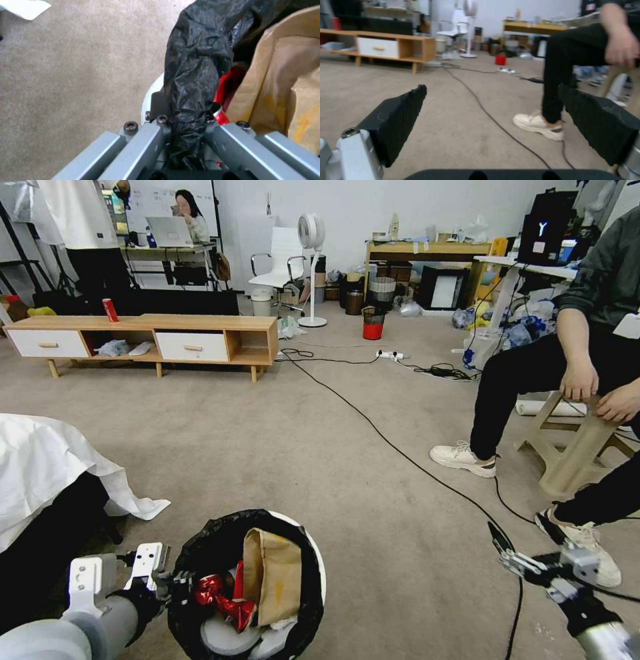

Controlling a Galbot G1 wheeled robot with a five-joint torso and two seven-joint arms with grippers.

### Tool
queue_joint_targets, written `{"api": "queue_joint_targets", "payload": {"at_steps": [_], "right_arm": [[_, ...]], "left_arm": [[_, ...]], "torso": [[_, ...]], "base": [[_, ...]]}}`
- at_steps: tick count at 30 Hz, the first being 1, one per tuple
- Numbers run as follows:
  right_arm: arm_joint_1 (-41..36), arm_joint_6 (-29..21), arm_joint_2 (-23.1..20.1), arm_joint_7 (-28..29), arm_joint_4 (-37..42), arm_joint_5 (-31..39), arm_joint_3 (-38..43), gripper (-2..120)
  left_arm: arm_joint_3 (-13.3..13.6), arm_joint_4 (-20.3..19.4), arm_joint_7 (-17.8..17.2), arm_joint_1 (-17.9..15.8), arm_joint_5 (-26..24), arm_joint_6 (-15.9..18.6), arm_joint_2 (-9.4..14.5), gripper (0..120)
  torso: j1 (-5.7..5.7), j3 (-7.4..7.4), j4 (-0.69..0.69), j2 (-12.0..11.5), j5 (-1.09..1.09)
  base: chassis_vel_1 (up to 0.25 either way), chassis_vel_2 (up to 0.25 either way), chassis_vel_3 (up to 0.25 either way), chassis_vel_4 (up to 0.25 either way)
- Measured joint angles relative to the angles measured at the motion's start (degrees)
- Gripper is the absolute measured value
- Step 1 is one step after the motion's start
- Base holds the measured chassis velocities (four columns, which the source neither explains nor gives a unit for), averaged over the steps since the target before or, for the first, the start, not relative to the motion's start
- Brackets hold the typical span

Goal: Pick up the trash bin and place the garbage on the floor into it.

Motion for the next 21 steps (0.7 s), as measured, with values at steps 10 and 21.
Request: {"api": "queue_joint_targets", "payload": {"at_steps": [10, 21], "right_arm": [[0.88, 2.23, 5.50, -0.47, 1.17, -3.56, 0.05, 100], [2.43, 3.06, 6.46, -1.77, 1.28, -4.03, -0.45, 100]], "left_arm": [[0.13, -0.17, 0.95, 0.58, 2.42, 0.00, -1.80, 1], [0.49, -0.78, 1.54, 0.68, 4.26, -0.01, -4.90, 1]], "torso": [[0.00, 0.01, 0.00, 0.00, 0.01], [0.00, 0.01, 0.00, 0.00, 0.01]], "base": [[0.000, 0.000, 0.000, 0.000], [0.000, 0.000, 0.000, 0.000]]}}
